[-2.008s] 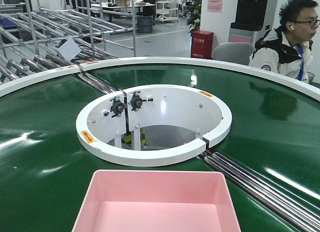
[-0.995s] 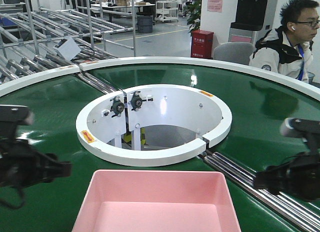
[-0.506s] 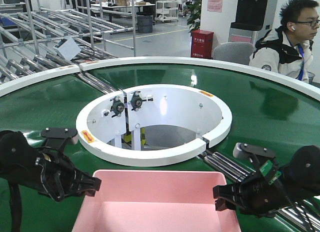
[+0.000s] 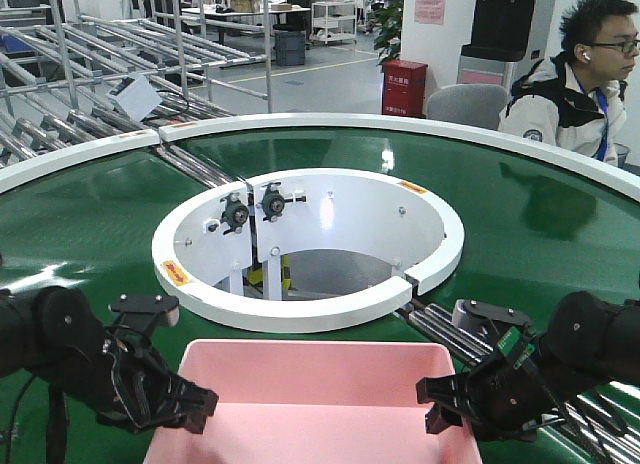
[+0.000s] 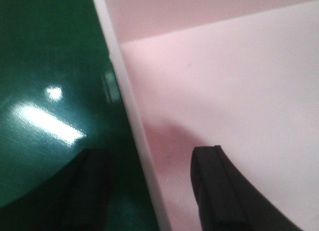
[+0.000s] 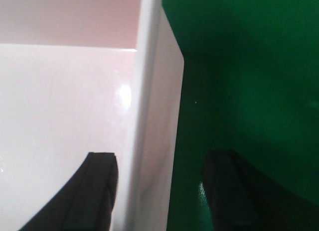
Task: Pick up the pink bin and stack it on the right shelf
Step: 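Lower both grippers onto opposite side walls of the pink tray, then close both grippers on the tray walls and lift the tray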
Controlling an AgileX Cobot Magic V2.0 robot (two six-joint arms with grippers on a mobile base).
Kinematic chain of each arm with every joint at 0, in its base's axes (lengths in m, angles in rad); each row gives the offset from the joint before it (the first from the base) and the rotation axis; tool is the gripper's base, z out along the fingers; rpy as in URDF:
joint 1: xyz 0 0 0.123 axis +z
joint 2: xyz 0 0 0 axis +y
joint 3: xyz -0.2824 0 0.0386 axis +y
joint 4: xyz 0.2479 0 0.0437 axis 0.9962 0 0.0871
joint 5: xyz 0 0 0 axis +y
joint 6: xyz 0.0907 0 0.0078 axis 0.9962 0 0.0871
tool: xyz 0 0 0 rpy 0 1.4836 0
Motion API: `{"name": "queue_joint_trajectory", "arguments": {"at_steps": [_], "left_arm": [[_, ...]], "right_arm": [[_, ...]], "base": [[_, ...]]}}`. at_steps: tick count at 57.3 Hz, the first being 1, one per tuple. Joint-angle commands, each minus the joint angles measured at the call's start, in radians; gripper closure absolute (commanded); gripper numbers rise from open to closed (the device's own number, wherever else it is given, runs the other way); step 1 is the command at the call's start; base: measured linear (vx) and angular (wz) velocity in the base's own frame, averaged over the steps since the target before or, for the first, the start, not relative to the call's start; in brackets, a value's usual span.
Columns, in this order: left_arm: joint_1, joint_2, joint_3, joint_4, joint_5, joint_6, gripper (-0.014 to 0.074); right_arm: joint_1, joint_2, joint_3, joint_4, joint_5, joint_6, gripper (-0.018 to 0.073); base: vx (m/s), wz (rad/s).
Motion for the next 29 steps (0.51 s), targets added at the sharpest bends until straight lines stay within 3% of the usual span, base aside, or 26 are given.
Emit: {"name": "queue_joint_trajectory", "arguments": {"at_steps": [1, 10, 14, 21, 24, 29], "left_arm": [[-0.004, -0.022, -0.029, -0.025, -0.030, 0.005, 0.0117], [-0.004, -0.018, -0.029, -0.025, -0.007, 0.005, 0.0156], [-0.004, -0.029, -0.029, -0.025, -0.007, 0.005, 0.0244], [-0.004, -0.048, -0.029, -0.025, -0.009, 0.005, 0.0507], [-0.004, -0.056, -0.029, -0.025, 0.001, 0.007, 0.0610], [-0.004, -0.082, -0.029, -0.025, 0.037, 0.008, 0.0606]], "right_arm": [[-0.002, -0.038, -0.032, 0.009, -0.018, -0.007, 0.0166], [-0.002, -0.038, -0.031, 0.031, -0.021, -0.007, 0.0267], [-0.002, -0.038, -0.031, 0.038, -0.013, -0.007, 0.0355], [-0.002, -0.041, -0.031, 0.046, 0.015, -0.007, 0.0541], [-0.002, -0.050, -0.031, 0.047, 0.033, -0.007, 0.0575], [-0.004, -0.091, -0.031, 0.056, 0.045, -0.007, 0.0573]], "base": [[0.00, 0.00], [0.00, 0.00], [0.00, 0.00], [0.00, 0.00], [0.00, 0.00], [0.00, 0.00]]}}
